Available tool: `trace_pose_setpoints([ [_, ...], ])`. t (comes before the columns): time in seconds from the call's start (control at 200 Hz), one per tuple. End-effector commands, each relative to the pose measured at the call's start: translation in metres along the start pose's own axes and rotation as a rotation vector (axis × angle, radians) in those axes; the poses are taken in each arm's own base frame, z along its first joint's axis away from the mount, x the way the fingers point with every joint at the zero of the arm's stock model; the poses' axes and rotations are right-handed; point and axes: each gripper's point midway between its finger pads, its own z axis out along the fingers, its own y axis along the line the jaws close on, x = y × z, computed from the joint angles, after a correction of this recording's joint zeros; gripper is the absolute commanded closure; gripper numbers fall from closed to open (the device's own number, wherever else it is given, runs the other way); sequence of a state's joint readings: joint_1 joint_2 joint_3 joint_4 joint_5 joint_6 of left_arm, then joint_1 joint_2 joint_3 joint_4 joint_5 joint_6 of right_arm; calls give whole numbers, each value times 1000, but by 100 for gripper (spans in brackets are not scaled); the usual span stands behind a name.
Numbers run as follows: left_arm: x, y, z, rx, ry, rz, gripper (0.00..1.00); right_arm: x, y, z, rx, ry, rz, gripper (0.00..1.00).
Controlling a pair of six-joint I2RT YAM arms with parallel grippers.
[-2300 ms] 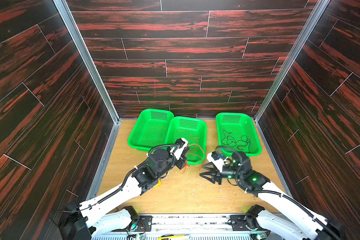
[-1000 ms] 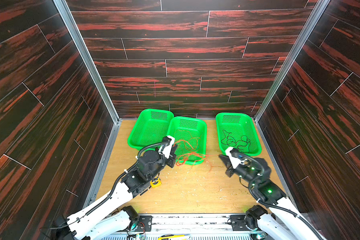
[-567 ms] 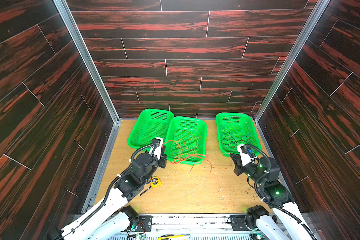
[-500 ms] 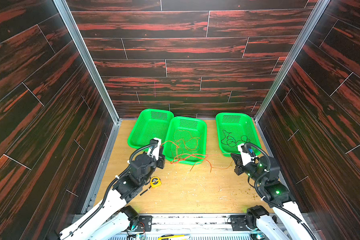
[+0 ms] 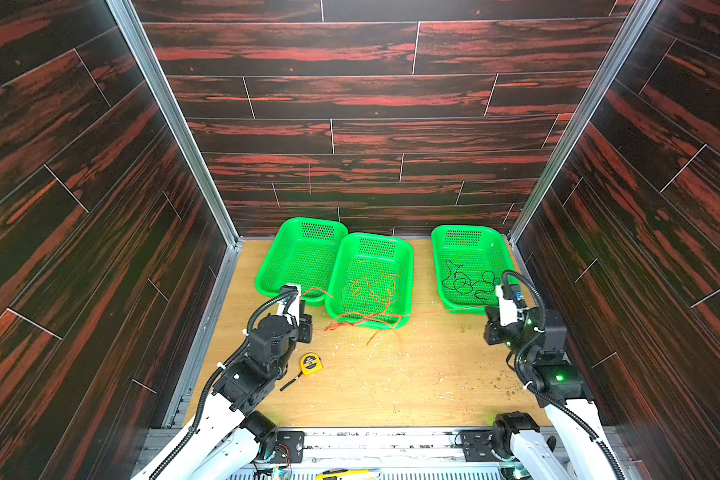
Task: Untangle and sort cables by color
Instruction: Untie the cable.
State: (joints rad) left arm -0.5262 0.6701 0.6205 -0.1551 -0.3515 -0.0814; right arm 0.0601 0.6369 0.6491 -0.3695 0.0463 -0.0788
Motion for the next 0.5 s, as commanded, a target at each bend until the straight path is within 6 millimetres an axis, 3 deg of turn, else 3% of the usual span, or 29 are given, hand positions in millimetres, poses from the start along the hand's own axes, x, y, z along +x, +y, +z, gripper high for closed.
trace_pose_setpoints([
  [0.0, 15, 35, -6, -160, 45, 20, 100, -2, -44, -10, 206, 15, 45, 100],
  [0.326, 20, 43, -6, -172, 56, 31, 100, 5, -74, -10, 278, 43, 89, 100],
  [0.416, 19, 36, -4, -128, 52, 33, 100, -9, -59, -9, 187, -3, 60, 100],
  [0.496, 19, 19, -1, -32, 54, 51, 100, -29, -30, -12, 19, -82, 2, 100],
])
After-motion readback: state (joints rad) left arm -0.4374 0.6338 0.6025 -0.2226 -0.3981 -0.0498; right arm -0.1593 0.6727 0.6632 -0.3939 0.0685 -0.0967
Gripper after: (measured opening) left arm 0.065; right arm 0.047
